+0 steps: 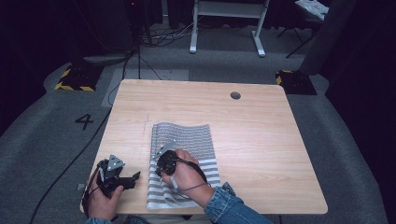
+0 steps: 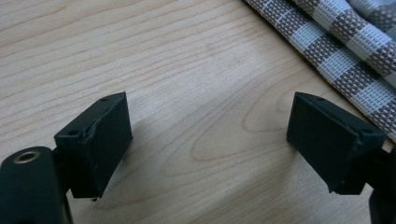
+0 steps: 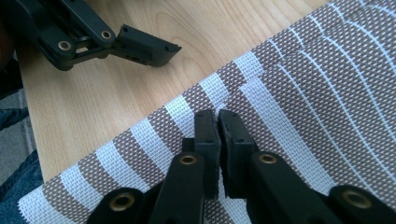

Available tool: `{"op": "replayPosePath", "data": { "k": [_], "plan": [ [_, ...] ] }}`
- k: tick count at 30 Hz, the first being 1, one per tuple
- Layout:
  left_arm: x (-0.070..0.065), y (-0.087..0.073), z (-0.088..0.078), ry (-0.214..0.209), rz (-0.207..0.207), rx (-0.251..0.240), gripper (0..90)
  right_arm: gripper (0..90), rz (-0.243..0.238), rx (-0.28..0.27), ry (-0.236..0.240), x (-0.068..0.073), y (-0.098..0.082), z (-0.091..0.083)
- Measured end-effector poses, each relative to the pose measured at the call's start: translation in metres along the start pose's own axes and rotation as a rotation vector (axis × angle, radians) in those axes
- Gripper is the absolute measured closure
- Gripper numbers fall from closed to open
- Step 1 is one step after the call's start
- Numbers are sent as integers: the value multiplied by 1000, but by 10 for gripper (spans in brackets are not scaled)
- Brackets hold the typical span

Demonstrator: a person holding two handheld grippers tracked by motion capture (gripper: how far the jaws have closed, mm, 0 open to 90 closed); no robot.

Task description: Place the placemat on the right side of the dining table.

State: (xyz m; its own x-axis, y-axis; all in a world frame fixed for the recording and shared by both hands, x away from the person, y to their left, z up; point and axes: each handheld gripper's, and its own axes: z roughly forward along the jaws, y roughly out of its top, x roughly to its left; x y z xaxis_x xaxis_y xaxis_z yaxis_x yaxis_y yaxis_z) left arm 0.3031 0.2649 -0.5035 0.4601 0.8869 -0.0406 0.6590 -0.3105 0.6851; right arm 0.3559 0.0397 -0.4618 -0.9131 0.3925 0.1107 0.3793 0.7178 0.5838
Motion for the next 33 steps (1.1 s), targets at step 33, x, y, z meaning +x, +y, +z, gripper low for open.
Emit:
{"op": "replayPosePath", "data": {
  "k": [33],
  "plan": [
    [3,8,8,14,4,29,30,892,66,-277,-289,-70,-26,-221]
  ]
}}
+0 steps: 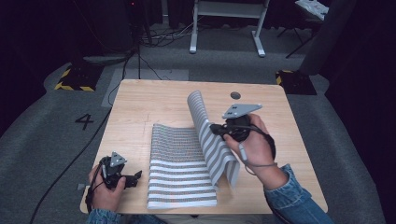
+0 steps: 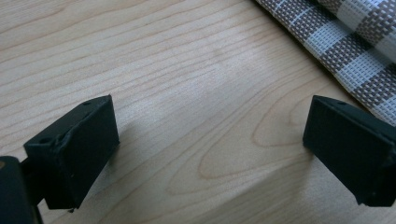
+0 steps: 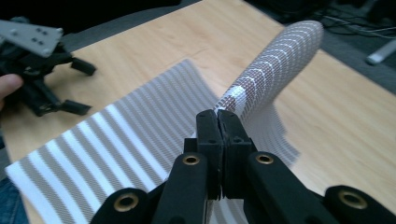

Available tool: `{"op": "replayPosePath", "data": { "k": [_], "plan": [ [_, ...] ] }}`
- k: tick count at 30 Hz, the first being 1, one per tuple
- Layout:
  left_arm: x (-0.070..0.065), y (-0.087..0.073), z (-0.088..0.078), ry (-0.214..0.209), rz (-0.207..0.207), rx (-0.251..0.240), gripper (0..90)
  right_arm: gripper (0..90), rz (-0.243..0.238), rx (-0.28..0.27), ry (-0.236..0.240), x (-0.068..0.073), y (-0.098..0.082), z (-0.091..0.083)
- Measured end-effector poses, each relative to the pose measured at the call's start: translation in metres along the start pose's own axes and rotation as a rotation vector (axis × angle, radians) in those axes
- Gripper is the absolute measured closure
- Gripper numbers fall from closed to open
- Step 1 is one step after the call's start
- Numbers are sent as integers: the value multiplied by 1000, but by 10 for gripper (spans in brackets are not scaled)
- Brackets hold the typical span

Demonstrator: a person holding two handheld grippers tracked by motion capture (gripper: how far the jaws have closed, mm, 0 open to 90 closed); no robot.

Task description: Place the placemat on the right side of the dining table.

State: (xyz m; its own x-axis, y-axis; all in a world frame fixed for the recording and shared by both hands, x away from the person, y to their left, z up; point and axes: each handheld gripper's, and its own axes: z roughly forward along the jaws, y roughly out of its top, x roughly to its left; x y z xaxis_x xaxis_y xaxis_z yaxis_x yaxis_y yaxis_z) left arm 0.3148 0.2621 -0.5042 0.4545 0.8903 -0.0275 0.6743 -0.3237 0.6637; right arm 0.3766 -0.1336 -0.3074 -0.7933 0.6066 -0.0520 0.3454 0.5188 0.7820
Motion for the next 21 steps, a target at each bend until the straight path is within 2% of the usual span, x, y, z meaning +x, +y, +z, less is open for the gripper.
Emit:
{"op": "replayPosePath", "data": {
  "k": [10,14,21],
  "plan": [
    [0,2,2,-3,-9,2,2,893,50,-18,-161,-58,-12,-44],
    [0,2,2,-4,-9,3,2,893,65,-22,-214,-77,-18,-54],
    [0,2,2,-4,-8,5,2,894,94,-37,-288,-104,-28,-69]
  ]
}}
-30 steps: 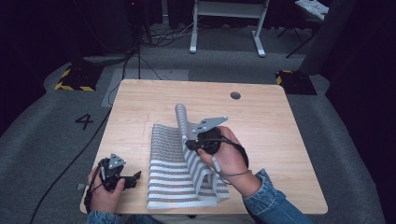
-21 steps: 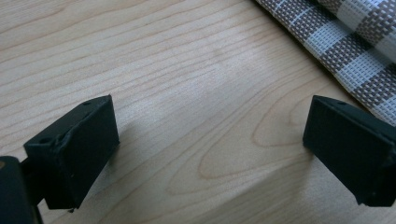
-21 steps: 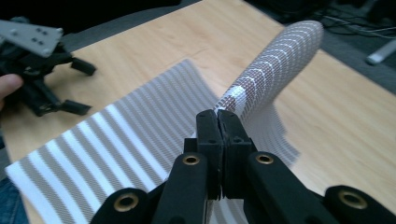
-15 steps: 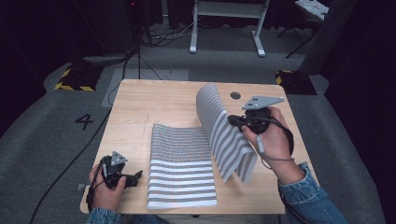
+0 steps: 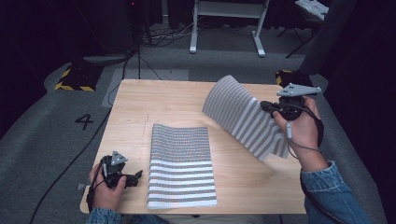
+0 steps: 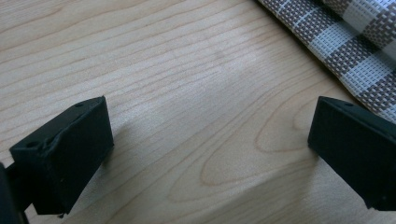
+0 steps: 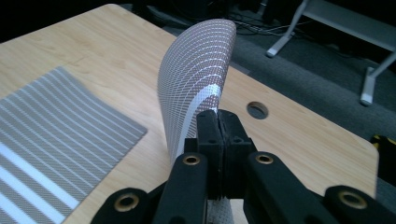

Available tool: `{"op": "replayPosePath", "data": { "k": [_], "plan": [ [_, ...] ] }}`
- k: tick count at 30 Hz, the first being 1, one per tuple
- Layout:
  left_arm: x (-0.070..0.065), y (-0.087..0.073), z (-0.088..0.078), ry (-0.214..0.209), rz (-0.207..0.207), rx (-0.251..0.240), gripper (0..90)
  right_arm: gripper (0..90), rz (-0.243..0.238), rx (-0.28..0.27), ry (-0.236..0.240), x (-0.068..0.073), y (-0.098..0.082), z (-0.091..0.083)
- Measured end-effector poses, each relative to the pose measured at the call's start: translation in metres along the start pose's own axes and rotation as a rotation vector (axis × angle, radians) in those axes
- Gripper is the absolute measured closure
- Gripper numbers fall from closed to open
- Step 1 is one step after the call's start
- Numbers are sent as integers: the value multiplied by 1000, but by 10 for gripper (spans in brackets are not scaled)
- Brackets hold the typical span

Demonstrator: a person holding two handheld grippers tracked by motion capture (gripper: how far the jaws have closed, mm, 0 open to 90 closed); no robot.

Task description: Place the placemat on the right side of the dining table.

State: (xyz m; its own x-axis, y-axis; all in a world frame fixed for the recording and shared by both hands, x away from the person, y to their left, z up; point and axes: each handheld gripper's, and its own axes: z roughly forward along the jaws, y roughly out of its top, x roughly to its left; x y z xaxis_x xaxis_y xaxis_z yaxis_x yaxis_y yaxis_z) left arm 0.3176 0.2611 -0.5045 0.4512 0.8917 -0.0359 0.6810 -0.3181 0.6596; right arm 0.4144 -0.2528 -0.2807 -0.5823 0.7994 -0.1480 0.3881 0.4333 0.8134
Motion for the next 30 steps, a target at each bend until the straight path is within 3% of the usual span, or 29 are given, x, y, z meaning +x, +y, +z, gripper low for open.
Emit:
{"op": "replayPosePath", "data": {
  "k": [9,14,16,20,22,30],
  "plan": [
    [0,0,0,1,0,0,2,895,28,-19,-101,-35,-9,-13],
    [0,0,0,0,-1,-2,2,896,2,-6,-181,-49,-13,-18],
    [0,0,0,1,-1,-2,2,896,11,3,-183,-51,-16,-16],
    [0,0,0,1,0,-2,2,896,17,34,-148,-46,-28,-3],
    [0,0,0,1,0,-2,2,895,19,21,-120,-40,-33,4],
    [0,0,0,1,0,-3,2,892,-10,59,17,1,-39,21]
  ]
}}
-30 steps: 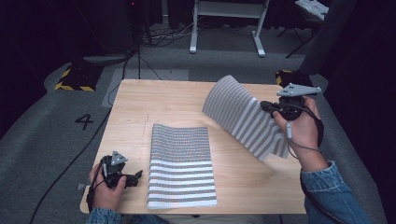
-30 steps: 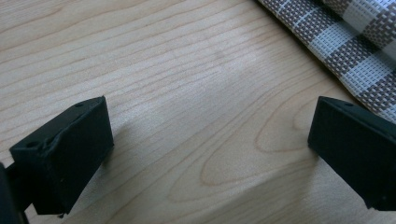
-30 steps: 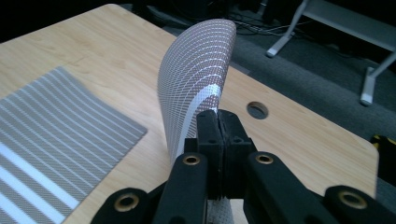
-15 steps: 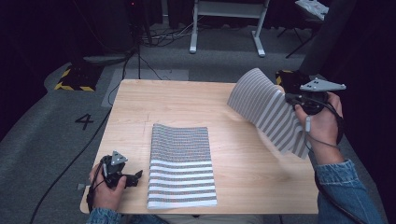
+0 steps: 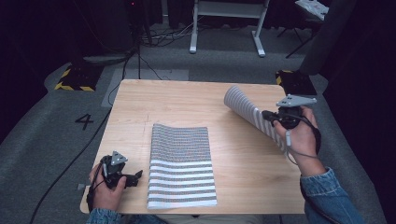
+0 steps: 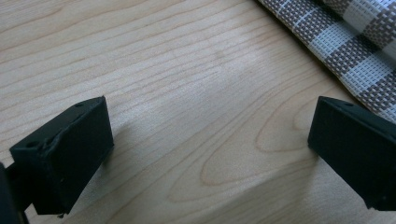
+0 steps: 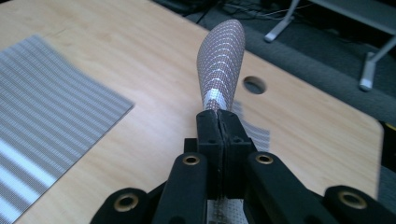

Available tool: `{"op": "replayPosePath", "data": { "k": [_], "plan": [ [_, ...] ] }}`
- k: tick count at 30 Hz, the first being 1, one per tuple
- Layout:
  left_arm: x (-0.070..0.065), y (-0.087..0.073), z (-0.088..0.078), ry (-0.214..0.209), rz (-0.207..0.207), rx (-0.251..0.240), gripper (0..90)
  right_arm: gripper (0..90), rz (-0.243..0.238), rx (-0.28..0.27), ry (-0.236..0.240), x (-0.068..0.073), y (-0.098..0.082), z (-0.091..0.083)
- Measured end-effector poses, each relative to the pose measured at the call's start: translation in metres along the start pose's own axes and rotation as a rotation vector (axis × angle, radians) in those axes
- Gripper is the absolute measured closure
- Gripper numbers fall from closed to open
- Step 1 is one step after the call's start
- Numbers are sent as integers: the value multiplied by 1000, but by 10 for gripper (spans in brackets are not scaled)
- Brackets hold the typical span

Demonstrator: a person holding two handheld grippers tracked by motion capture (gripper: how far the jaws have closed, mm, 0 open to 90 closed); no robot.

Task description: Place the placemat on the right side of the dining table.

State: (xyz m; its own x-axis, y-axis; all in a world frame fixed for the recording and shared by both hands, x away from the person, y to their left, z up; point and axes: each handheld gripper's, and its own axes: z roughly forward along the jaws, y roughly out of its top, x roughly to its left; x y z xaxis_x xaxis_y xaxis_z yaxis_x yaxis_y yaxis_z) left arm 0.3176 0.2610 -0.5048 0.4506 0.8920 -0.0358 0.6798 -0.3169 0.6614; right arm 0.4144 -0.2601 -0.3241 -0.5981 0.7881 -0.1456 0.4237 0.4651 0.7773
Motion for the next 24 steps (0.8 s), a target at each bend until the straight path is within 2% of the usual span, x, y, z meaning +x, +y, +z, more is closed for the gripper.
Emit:
{"op": "replayPosePath", "data": {
  "k": [3,6,10,14,16,17,18,19,21,23,24],
  "plan": [
    [0,0,0,0,0,0,2,893,-6,25,36,9,-8,8],
    [0,0,0,0,0,0,2,892,29,32,96,16,-20,15],
    [0,0,0,0,0,-1,2,891,44,44,143,24,-33,24],
    [0,0,0,0,0,-1,2,883,56,86,189,33,-44,35],
    [0,0,0,1,0,-1,2,847,78,107,238,37,-46,38],
    [0,0,0,0,0,-1,2,810,90,103,278,40,-47,39],
    [0,0,0,0,0,-1,2,749,122,77,305,44,-47,37],
    [0,0,0,1,0,-1,2,727,134,53,324,46,-46,35],
    [0,0,0,1,0,-1,1,730,129,33,321,46,-45,29],
    [0,0,0,0,-1,-1,2,710,103,31,272,43,-46,24],
    [0,0,0,0,0,-1,2,689,108,26,249,40,-47,22]
  ]
}}
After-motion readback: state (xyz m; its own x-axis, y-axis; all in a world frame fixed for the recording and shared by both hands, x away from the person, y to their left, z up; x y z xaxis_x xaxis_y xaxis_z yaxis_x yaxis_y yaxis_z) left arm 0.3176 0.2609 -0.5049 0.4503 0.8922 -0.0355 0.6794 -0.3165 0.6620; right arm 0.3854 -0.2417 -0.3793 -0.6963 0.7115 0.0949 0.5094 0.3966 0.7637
